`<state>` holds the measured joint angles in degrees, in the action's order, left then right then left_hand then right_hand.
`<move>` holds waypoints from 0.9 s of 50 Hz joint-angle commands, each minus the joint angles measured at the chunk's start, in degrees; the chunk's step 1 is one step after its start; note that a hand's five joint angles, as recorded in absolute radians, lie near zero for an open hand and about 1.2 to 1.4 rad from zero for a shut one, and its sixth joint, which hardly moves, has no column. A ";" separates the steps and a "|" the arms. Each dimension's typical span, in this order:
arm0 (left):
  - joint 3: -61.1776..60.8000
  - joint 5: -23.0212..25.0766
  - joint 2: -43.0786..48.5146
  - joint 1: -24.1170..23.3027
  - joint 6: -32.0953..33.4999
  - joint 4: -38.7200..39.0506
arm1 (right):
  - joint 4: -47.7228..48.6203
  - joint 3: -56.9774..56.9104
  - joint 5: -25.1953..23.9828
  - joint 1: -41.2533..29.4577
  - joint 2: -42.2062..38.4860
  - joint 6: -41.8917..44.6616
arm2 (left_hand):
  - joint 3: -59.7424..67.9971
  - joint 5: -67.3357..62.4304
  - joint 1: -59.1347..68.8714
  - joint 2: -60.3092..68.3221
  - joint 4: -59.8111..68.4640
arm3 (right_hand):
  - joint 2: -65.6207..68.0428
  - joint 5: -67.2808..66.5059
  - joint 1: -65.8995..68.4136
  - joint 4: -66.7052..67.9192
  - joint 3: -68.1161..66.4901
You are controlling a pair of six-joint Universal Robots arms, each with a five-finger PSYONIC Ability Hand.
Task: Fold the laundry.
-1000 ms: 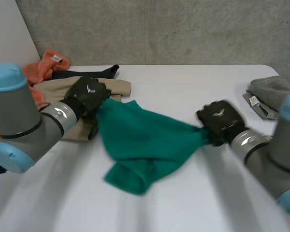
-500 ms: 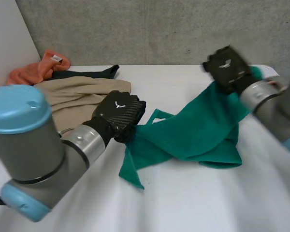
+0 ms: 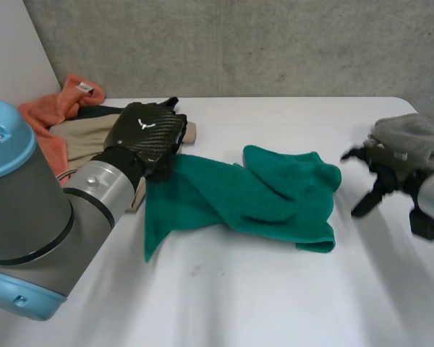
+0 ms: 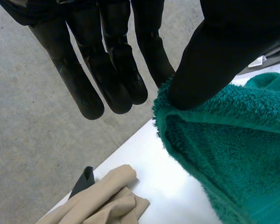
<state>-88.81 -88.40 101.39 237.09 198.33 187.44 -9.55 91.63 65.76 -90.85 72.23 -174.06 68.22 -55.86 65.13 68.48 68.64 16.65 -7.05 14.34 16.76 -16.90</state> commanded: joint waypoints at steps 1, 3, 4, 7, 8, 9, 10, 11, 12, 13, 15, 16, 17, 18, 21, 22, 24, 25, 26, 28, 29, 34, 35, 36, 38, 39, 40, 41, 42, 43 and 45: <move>0.13 -0.02 -0.05 -0.23 0.04 0.03 | 1.62 6.45 -6.08 2.00 -2.61 -0.14 | 11.78 -14.14 14.87 11.52 11.36 | 5.71 -5.31 8.02 5.60 -5.46; 0.31 -0.02 -0.05 -0.31 0.04 0.20 | 3.30 6.46 -5.74 1.65 -4.63 -0.14 | 11.78 -14.14 14.87 11.52 11.36 | 6.55 -6.15 8.86 6.44 -6.30; 0.39 -0.02 -0.05 -0.31 0.04 0.20 | 3.91 6.46 -5.47 1.38 -5.42 -0.14 | 11.78 -14.14 14.87 11.52 11.36 | 6.89 -6.48 9.20 6.78 -6.64; 0.31 -0.02 -0.05 -0.31 -0.05 0.11 | 5.94 5.85 -5.21 -0.90 -7.62 -0.23 | 11.78 -14.14 14.87 11.52 11.36 | 7.73 -7.32 10.04 7.62 -7.48; 0.31 -0.02 -0.05 -0.31 0.04 0.11 | 6.38 5.58 -5.12 -1.51 -8.06 -0.23 | 11.78 -14.14 14.87 11.52 11.36 | 7.73 -7.33 10.04 7.62 -7.48; 0.31 -0.02 -0.05 -0.31 0.04 0.03 | 7.51 4.97 -4.86 -2.48 -8.76 -0.40 | 11.78 -14.14 14.87 11.52 11.36 | 7.90 -7.49 10.21 7.79 -7.65; 0.31 -0.02 -0.05 -0.31 0.04 0.03 | 8.13 4.70 -4.68 -3.10 -9.38 -0.49 | 11.78 -14.14 14.87 11.52 11.36 | 7.90 -7.50 10.21 7.79 -7.65; 0.31 -0.02 -0.05 -0.31 0.04 0.03 | 8.75 4.35 -4.42 -3.54 -10.17 -0.49 | 11.78 -14.14 14.87 11.52 11.36 | 8.07 -7.66 10.38 7.96 -7.82; 0.22 -0.02 -0.05 -0.40 0.04 0.03 | 9.19 4.09 -4.07 -3.98 -10.87 -0.58 | 11.78 -14.14 14.87 11.52 11.36 | 8.40 -8.00 10.71 8.29 -8.15; 0.13 -0.02 -0.05 -0.40 -0.05 0.03 | 9.54 3.39 -3.37 -4.94 -12.01 -0.67 | 11.78 -14.14 14.87 11.52 11.36 | 9.24 -8.83 11.55 9.13 -8.99; 0.13 -0.02 -0.22 -0.40 0.04 0.03 | 9.72 2.77 -2.57 -6.17 -12.99 -0.67 | 11.78 -14.14 14.87 11.52 11.36 | 10.25 -9.84 12.56 10.14 -10.00; 0.13 -0.10 -0.31 -0.40 0.04 -0.06 | 9.81 2.42 -2.13 -6.87 -13.34 -0.67 | 11.78 -14.14 14.87 11.52 11.36 | 12.25 -11.85 14.57 12.14 -12.00; 0.04 -0.02 -0.49 -0.40 0.04 -0.06 | 9.98 2.07 -1.26 -7.84 -13.60 -0.76 | 11.78 -14.14 14.87 11.52 11.36 | 22.93 -22.53 25.24 22.82 -22.68; -0.04 -0.02 -0.58 -0.40 0.04 -0.06 | 10.25 1.98 -0.64 -8.20 -13.60 -0.76 | 11.78 -14.14 14.87 11.52 11.36 | 34.20 -33.79 36.51 34.09 -33.94; -0.13 -0.10 -0.93 -0.40 0.04 -0.15 | 11.73 1.80 1.99 -8.46 -12.82 -0.67 | 11.78 -14.14 14.87 11.52 11.36 | 63.35 -62.94 65.66 63.24 -63.10; -0.22 -0.10 -1.01 -0.40 0.04 -0.15 | 12.35 2.06 2.78 -8.46 -12.64 -0.67 | 11.78 -14.14 14.87 11.52 11.36 | 63.35 -62.95 65.66 63.24 -63.10; -0.31 -0.10 -1.28 -0.40 0.04 -0.24 | 13.41 2.85 3.93 -8.20 -10.63 0.55 | 11.78 -14.14 14.87 11.52 11.36 | 63.35 -62.95 65.66 63.24 -63.10; -0.40 -0.19 -1.45 -0.40 0.13 -0.50 | 13.50 2.68 4.28 -8.20 -9.14 1.00 | 11.78 -14.14 14.87 11.52 11.36 | 63.35 -62.95 65.66 63.24 -63.10; -0.48 -0.19 -1.54 -0.40 0.13 -0.68 | 12.98 2.42 4.37 -8.20 -7.21 1.70 | 11.78 -14.14 14.87 11.52 11.36 | 63.35 -62.95 65.66 63.24 -63.10; -1.01 -0.19 -1.72 -0.31 0.13 -1.11 | 11.32 2.42 4.11 -7.94 -1.08 5.02 | 11.78 -14.14 14.87 11.52 11.36 | 63.35 -62.95 65.66 63.24 -63.10; -1.71 -0.19 -1.98 -0.05 0.22 -1.64 | 10.09 2.16 3.85 -8.02 0.18 6.78 | 11.78 -14.14 14.87 11.52 11.36 | 63.35 -62.95 65.66 63.24 -63.10; -3.21 -0.10 -2.07 0.74 1.18 -4.98 | 0.86 0.49 3.14 -4.16 7.48 23.12 | 11.78 -14.14 14.87 11.52 11.36 | 63.35 -62.95 65.66 63.24 -63.10; -3.64 -0.10 -1.90 1.35 2.31 -6.99 | -2.72 0.05 3.58 -3.29 8.62 29.15 | 11.78 -14.14 14.87 11.52 11.36 | 63.35 -62.95 65.66 63.24 -63.10; -3.74 -0.10 -1.63 1.44 2.85 -7.61 | -4.67 -0.13 3.76 -3.10 9.15 32.43 | 11.78 -14.14 14.87 11.52 11.36 | 63.35 -62.95 65.66 63.24 -63.10; -4.09 -0.02 -0.93 1.62 4.51 -9.45 | -9.50 -0.57 4.89 -3.19 9.86 41.20 | 11.78 -14.14 14.87 11.52 11.36 | 63.35 -62.95 65.66 63.24 -63.10; -4.09 -0.02 -0.41 1.53 5.05 -9.81 | -11.01 -0.75 5.25 -3.19 9.95 43.60 | 11.78 -14.14 14.87 11.52 11.36 | 63.35 -62.95 65.66 63.24 -63.10; -4.09 -0.02 0.90 1.36 5.92 -9.99 | -12.06 -0.92 5.69 -3.19 9.78 45.46 | 11.78 -14.14 14.87 11.52 11.36 | 63.35 -62.95 65.66 63.24 -63.10; -4.00 -0.02 1.87 1.36 6.36 -10.17 | -12.77 -1.18 6.48 -3.19 9.51 47.04 | 11.78 -14.14 14.87 11.52 11.36 | 63.35 -62.95 65.66 63.24 -63.10; -3.30 -0.10 4.93 1.18 7.41 -10.26 | -12.95 -1.10 7.61 -3.45 9.25 48.45 | 11.78 -14.14 14.87 11.52 11.36 | 63.35 -62.95 65.66 63.24 -63.10; -2.86 -0.10 6.53 1.18 7.95 -10.43 | -12.87 -1.01 8.32 -3.80 8.90 48.98 | 11.78 -14.14 14.87 11.52 11.36 | 63.35 -62.95 65.66 63.24 -63.10; -1.37 -0.54 9.34 1.09 9.00 -10.26 | -12.52 -1.36 9.64 -4.59 7.50 49.60 | 11.78 -14.14 14.87 11.52 11.36 | 63.35 -62.95 65.66 63.24 -63.10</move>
<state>-92.51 -88.50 103.07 238.46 203.92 177.93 -19.92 90.88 71.73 -94.19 82.05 -130.85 68.22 -55.86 65.13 68.48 68.65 65.63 -56.02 55.73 67.96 -67.98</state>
